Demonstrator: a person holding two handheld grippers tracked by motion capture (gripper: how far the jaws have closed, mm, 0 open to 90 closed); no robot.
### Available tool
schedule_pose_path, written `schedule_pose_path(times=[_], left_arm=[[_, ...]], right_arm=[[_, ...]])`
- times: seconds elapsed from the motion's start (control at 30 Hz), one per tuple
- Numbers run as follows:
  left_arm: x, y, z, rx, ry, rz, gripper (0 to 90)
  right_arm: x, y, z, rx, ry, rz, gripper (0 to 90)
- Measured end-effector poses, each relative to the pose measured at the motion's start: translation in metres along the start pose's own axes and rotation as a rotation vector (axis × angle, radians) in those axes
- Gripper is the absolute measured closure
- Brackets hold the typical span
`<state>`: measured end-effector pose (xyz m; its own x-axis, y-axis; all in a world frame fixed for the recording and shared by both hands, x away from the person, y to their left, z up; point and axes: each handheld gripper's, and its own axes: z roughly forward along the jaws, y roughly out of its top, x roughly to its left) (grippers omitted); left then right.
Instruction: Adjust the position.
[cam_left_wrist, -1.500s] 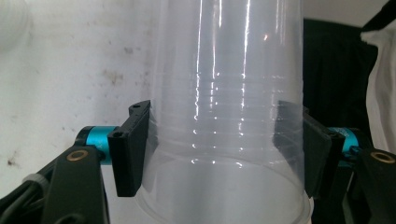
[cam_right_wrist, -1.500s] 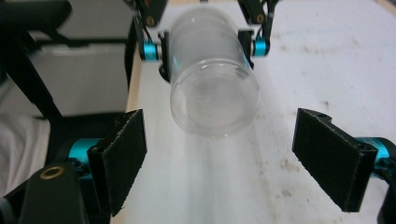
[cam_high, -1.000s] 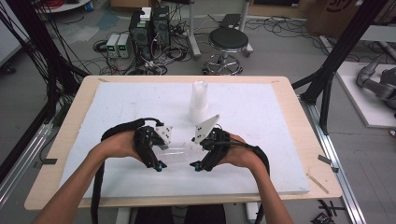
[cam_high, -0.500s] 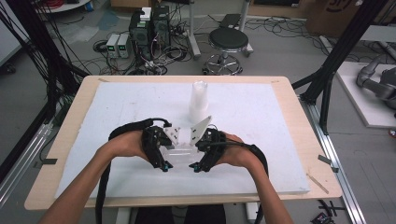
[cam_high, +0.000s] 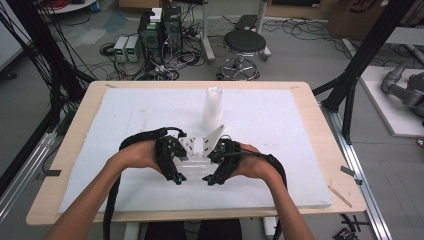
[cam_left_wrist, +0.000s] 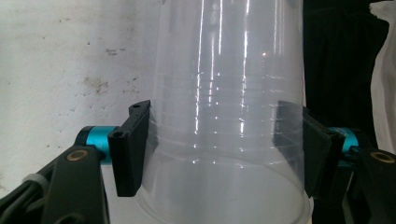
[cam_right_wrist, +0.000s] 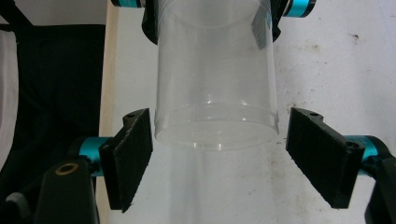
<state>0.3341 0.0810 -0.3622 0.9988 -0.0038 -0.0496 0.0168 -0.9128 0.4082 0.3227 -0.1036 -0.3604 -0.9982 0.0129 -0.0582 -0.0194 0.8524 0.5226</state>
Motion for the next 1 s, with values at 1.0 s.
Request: schedule_pose_path(times=[1.0], left_arm=[[0.0032, -0.0028, 0.0026, -0.078, -0.019, -0.048, 12.5]], right_arm=[[0.0017, 0.0005, 0.0008, -0.003, 0.025, -0.042, 43.8]])
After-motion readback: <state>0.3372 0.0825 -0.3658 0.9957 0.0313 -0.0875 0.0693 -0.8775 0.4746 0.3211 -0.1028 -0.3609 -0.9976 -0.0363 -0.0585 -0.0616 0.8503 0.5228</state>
